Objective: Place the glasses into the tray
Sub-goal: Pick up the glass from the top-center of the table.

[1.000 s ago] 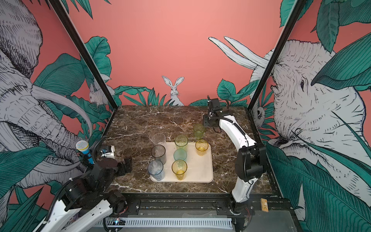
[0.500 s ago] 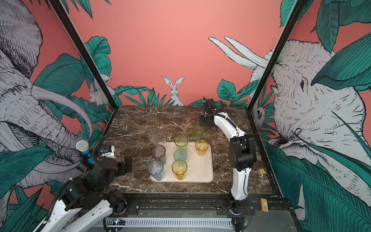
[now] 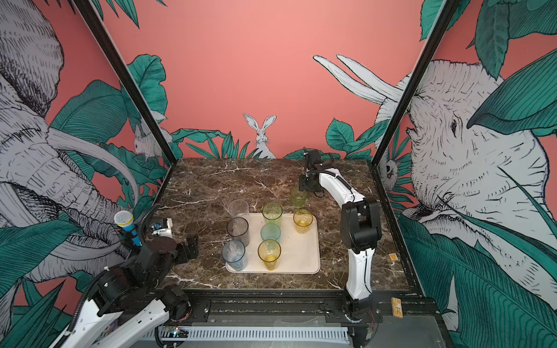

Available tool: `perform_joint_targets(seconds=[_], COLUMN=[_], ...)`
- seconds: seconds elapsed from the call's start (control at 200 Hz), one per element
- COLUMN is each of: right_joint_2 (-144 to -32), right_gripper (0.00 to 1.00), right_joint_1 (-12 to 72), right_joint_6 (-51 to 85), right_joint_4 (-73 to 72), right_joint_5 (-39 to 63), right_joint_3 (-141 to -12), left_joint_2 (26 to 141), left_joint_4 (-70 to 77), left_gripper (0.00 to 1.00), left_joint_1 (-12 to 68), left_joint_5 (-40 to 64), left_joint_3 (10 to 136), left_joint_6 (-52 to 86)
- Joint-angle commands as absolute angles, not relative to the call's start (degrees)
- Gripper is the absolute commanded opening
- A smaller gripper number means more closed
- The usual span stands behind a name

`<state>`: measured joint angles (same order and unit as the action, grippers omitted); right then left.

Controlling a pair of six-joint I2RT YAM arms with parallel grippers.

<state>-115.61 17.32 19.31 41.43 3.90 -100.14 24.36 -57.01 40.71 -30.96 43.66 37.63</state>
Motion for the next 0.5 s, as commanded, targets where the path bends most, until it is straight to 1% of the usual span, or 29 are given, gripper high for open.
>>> perform_joint_targets(seconds=[0.0, 0.095, 0.225, 0.495], right_joint_2=[-116.9, -117.1, -117.5, -118.3], right_gripper=[0.56, 0.55, 0.5, 0.32], right_joint_1=[17.1, 17.1, 17.1, 17.1], right_joint_6=[19.4, 19.4, 19.4, 19.6], right_joint_4=[41.9, 41.8, 41.5, 41.2], right_joint_5=[4.2, 4.3, 4.5, 5.2], right_joint_3=[-101.6, -101.5, -101.3, -101.3], left_joint_2=[24.6, 24.5, 24.6, 24.3], left_joint_4=[-56.6, -56.6, -56.6, -56.7], left_gripper=[0.99, 0.99, 0.99, 0.99], left_joint_1=[40.5, 40.5, 40.5, 40.5], left_joint_5=[-32.2, -32.2, -32.1, -32.0], left_joint_3=[43.1, 43.0, 43.0, 43.1], left_joint_6=[37.5, 37.6, 37.5, 37.7])
